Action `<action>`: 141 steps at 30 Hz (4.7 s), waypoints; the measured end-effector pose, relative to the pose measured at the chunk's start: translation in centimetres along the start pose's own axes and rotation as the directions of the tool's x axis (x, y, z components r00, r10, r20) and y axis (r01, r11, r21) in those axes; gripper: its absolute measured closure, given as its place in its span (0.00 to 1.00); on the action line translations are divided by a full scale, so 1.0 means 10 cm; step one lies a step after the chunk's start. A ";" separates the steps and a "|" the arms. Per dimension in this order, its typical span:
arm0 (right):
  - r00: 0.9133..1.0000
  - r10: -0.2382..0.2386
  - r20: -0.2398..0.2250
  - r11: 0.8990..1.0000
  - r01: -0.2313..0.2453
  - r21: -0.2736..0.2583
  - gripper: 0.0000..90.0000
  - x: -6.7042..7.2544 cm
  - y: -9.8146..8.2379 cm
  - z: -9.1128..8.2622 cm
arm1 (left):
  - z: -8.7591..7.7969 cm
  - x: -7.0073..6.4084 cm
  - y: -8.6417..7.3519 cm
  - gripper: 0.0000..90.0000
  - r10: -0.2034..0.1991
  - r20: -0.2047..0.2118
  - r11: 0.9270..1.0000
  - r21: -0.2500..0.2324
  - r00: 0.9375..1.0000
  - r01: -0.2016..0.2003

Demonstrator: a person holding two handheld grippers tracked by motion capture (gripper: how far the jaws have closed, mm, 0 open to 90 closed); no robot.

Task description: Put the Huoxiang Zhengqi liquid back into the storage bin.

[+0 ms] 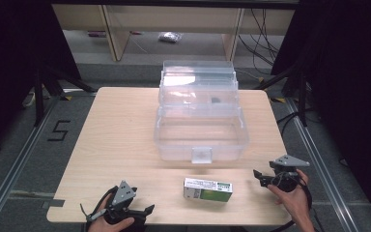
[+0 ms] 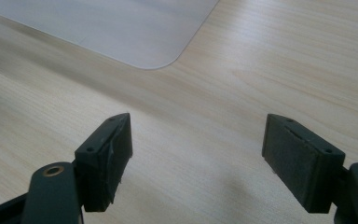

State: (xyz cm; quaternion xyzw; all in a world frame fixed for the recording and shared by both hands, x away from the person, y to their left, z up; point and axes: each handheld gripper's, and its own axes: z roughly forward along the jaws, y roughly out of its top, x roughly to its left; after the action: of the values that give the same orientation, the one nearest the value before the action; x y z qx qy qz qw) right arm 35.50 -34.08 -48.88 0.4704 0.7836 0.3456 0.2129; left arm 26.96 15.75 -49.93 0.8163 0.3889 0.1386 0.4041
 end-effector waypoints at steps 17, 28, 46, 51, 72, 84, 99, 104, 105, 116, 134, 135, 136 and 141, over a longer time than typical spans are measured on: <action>0.996 -0.024 -0.084 1.000 0.022 -0.017 0.27 0.18 0.24 -0.20 | 0.00 -0.01 0.00 0.16 -0.001 0.013 1.000 0.003 1.000 0.001; 0.980 -0.134 -0.150 0.991 0.128 -0.048 0.26 0.43 0.49 -0.40 | 0.00 0.00 0.00 0.16 -0.004 0.017 1.000 0.015 1.000 0.003; 0.911 -0.301 -0.281 0.953 0.301 -0.042 0.22 0.98 0.74 -0.55 | 0.00 0.01 0.00 0.16 0.005 0.008 1.000 0.013 1.000 -0.005; 0.885 -0.352 -0.304 0.928 0.373 0.013 0.20 1.17 0.77 -0.50 | 0.01 0.00 0.00 0.16 -0.006 0.004 1.000 0.000 1.000 0.006; 0.789 -0.473 -0.393 0.824 0.554 0.121 0.20 1.60 0.97 -0.09 | 0.00 0.01 0.00 0.16 -0.014 -0.002 1.000 0.009 1.000 0.014; 0.752 -0.494 -0.436 0.760 0.617 0.204 0.23 1.72 1.01 0.07 | 0.01 0.00 -0.01 0.16 -0.025 0.000 1.000 0.001 1.000 0.025; 0.738 -0.491 -0.463 0.709 0.647 0.279 0.33 1.79 1.01 0.24 | 0.00 0.01 -0.01 0.16 -0.018 0.001 1.000 0.009 1.000 0.018; 0.728 -0.492 -0.478 0.693 0.659 0.292 0.38 1.80 1.00 0.28 | 0.00 0.01 -0.01 0.16 -0.016 0.003 1.000 0.012 1.000 0.016; 0.725 -0.492 -0.481 0.690 0.662 0.292 0.38 1.80 1.00 0.30 | 0.01 0.01 -0.01 0.16 -0.016 -0.002 1.000 0.008 1.000 0.016; 0.704 -0.502 -0.503 0.664 0.686 0.297 0.49 1.80 0.98 0.34 | 0.01 0.01 -0.01 0.16 -0.018 0.003 1.000 0.007 1.000 0.018; 0.662 -0.535 -0.525 0.585 0.738 0.335 0.72 1.84 0.99 0.34 | 0.01 0.02 -0.01 0.16 -0.012 0.000 1.000 0.010 1.000 0.012; 0.655 -0.538 -0.531 0.584 0.744 0.325 0.72 1.83 1.00 0.34 | 0.00 0.02 0.00 0.16 -0.010 0.003 1.000 0.022 1.000 0.010; 0.656 -0.537 -0.531 0.584 0.743 0.327 0.72 1.83 1.01 0.32 | 0.01 0.01 -0.01 0.16 -0.016 0.005 1.000 0.009 1.000 0.016; 0.670 -0.529 -0.520 0.598 0.730 0.332 0.72 1.81 1.07 0.26 | 0.01 0.01 -0.01 0.16 -0.013 0.006 1.000 0.009 1.000 0.013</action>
State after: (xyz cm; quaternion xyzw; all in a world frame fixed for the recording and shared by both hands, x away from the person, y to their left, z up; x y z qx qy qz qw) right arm 35.10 -13.77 -42.81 0.1209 0.9865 0.1041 0.0379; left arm 27.07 15.80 -50.07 0.8159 0.3936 0.1315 0.4025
